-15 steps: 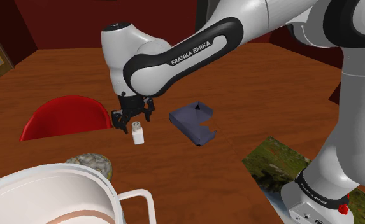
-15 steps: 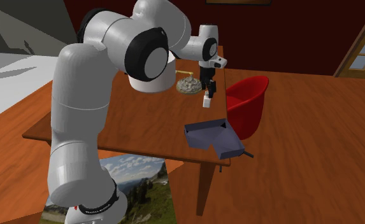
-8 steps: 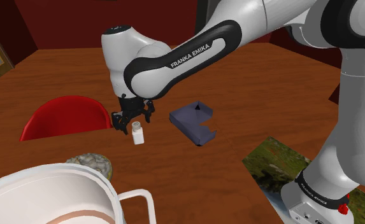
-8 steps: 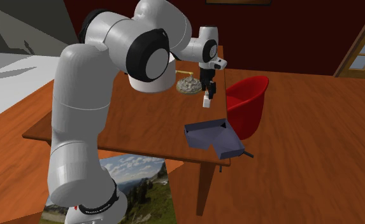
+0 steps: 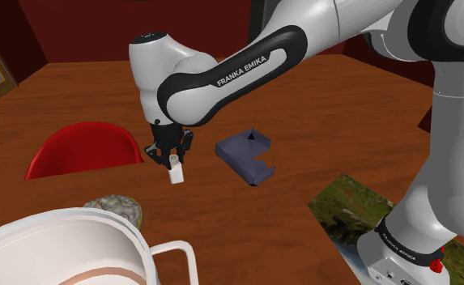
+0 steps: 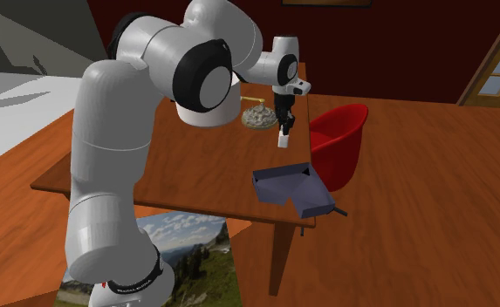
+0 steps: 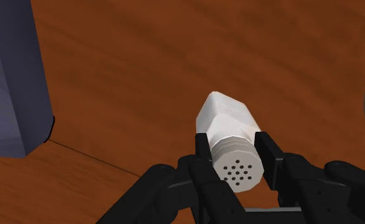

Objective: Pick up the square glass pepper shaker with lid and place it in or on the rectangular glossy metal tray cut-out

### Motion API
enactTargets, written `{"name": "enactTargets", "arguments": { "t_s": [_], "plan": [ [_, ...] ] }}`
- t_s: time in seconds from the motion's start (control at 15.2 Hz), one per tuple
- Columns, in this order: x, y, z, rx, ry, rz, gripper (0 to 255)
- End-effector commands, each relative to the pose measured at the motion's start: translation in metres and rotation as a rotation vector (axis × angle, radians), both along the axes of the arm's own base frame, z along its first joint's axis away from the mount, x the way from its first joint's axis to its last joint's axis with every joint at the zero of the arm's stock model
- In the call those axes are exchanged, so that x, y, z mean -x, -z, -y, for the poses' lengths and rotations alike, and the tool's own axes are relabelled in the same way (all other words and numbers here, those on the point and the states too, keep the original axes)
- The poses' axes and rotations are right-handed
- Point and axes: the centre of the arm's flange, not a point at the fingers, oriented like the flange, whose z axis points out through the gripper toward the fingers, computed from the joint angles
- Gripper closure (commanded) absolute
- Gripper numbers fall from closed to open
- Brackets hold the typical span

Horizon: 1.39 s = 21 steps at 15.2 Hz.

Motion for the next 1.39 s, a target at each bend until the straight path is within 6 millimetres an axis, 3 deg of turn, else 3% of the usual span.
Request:
{"name": "enactTargets", "arguments": {
  "t_s": [0.0, 0.13, 1.32],
  "plan": [
    [0.0, 0.0, 0.0, 0.0, 0.0, 0.0, 255],
    [0.0, 0.0, 0.0, 0.0, 0.0, 0.0, 255],
    [0.0, -0.095, 0.0, 0.0, 0.0, 0.0, 255]
  ]
}}
